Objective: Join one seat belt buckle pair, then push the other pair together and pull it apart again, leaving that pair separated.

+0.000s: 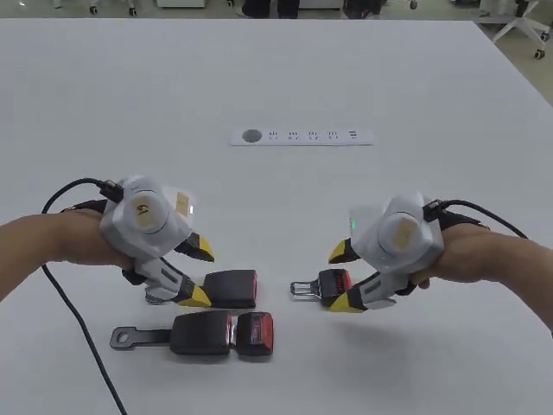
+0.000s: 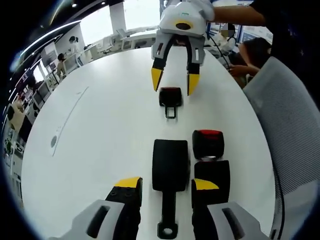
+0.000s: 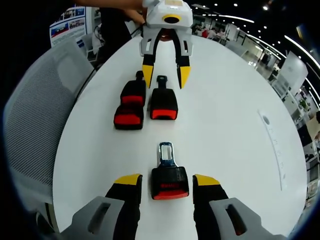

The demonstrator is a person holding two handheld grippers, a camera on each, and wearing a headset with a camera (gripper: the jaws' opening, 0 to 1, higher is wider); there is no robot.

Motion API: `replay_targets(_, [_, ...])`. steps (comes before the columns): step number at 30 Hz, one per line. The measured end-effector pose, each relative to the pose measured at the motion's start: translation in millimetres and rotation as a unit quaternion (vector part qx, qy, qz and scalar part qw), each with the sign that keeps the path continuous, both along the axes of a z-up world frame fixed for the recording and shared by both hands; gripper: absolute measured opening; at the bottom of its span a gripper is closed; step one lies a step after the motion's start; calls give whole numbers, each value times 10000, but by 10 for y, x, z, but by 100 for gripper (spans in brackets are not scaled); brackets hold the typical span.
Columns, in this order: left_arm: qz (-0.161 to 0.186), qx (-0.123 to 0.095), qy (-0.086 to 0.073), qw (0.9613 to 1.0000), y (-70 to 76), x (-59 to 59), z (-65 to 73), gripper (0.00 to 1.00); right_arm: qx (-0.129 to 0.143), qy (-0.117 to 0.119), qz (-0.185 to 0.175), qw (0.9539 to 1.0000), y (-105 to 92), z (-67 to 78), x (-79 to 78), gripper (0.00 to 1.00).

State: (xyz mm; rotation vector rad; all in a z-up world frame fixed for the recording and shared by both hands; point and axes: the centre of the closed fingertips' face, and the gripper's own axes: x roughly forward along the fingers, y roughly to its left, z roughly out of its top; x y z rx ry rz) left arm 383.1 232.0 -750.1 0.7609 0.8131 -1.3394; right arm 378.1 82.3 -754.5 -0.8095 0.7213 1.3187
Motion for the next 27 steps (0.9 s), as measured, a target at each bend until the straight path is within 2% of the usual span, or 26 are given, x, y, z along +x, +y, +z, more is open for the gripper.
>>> replay_targets(5, [-94, 86, 95, 9999, -22, -1, -76, 40, -92, 69, 18, 9999, -71, -45, 20, 38])
replay_targets(10, [-165, 157, 162, 9996, -57, -25, -92, 39, -156, 149, 23, 9998, -107, -99, 29, 37])
replay_targets(21, [-333, 305, 384, 9982, -47, -76, -200, 33, -221, 327, 35, 9992, -125, -212, 22, 32])
replay_targets(27, [-404, 291, 363, 9981, -32, -72, -253, 33, -228, 340, 60, 9991, -123, -212, -1, 32])
